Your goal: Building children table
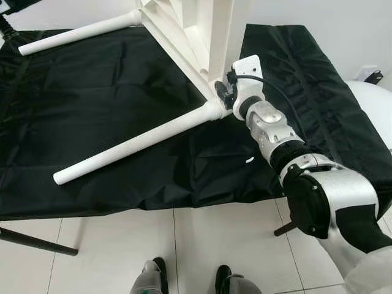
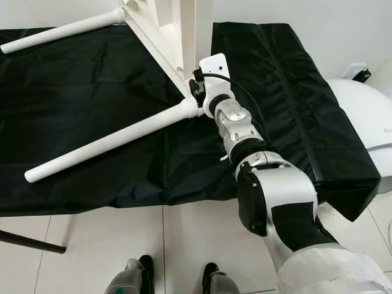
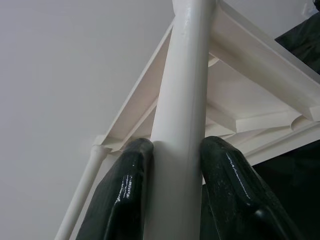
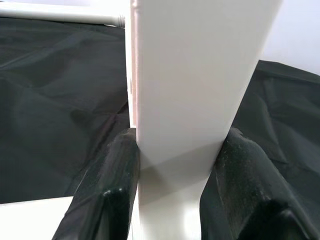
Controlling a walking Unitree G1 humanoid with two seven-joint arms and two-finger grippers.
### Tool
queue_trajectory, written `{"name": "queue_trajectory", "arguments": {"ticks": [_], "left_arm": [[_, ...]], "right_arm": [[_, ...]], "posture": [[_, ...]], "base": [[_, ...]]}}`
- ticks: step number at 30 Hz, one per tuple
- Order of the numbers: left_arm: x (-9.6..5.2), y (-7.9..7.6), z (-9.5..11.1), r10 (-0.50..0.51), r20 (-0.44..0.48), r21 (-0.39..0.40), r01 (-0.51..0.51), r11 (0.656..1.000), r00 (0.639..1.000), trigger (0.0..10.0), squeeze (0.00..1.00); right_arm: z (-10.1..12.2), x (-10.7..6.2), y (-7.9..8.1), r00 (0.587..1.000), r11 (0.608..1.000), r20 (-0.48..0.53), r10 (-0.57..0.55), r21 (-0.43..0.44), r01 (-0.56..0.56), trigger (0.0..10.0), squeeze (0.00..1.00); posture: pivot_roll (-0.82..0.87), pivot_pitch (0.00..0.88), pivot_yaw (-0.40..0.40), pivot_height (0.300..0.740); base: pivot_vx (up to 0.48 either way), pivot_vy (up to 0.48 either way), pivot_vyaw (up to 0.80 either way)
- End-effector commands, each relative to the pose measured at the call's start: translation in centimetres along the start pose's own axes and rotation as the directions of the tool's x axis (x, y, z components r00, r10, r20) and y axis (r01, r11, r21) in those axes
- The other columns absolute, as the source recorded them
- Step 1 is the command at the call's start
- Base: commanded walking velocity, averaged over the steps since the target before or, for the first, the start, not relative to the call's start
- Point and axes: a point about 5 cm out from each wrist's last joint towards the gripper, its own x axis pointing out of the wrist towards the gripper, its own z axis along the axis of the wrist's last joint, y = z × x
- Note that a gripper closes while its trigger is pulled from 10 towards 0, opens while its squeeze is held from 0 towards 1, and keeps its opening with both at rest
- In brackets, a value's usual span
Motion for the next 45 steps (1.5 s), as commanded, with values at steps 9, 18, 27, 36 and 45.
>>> {"name": "queue_trajectory", "arguments": {"ticks": [9, 18, 27, 36, 45], "left_arm": [[0.1, -2.6, -2.1, -0.143, -0.081, -0.109, 0.134, 0.985, 0.986, 10.0, 0.0], [-2.3, -2.2, -3.9, -0.074, -0.214, -0.164, 0.039, 0.986, 0.974, 10.0, 0.0], [-4.5, -3.4, -4.7, -0.07, -0.305, -0.22, 0.001, 0.975, 0.95, 10.0, 0.0], [-5.9, -4.3, -4.5, -0.085, -0.333, -0.283, -0.014, 0.959, 0.939, 10.0, 0.0], [-5.8, -4.4, -4.9, -0.051, -0.348, -0.254, -0.042, 0.966, 0.936, 0.0, 0.0]], "right_arm": [[7.9, 0.9, -2.0, 0.963, 0.998, 0.266, -0.032, 0.064, 0.016, 0.0, 0.0], [11.5, 0.9, -2.1, 0.925, 0.998, 0.381, -0.011, 0.057, -0.011, 0.0, 0.0], [13.6, 0.7, -2.3, 0.896, 0.999, 0.445, 0.002, 0.041, -0.023, 0.0, 0.0], [14.5, 0.6, -2.3, 0.878, 0.999, 0.479, 0.012, 0.028, -0.028, 0.0, 0.0], [15.0, 0.5, -2.2, 0.873, 0.999, 0.488, 0.017, 0.019, -0.031, 2.7, 0.0]], "posture": [[0.25, 0.295, -0.008, 0.74], [0.24, 0.286, -0.008, 0.74], [0.23, 0.285, -0.009, 0.74], [0.23, 0.289, -0.006, 0.74], [0.23, 0.291, -0.01, 0.74]], "base": [[0.0, 0.0, 0.0], [0.0, 0.0, 0.0], [0.0, 0.0, 0.0], [0.0, 0.0, 0.0], [0.0, 0.0, 0.0]]}}
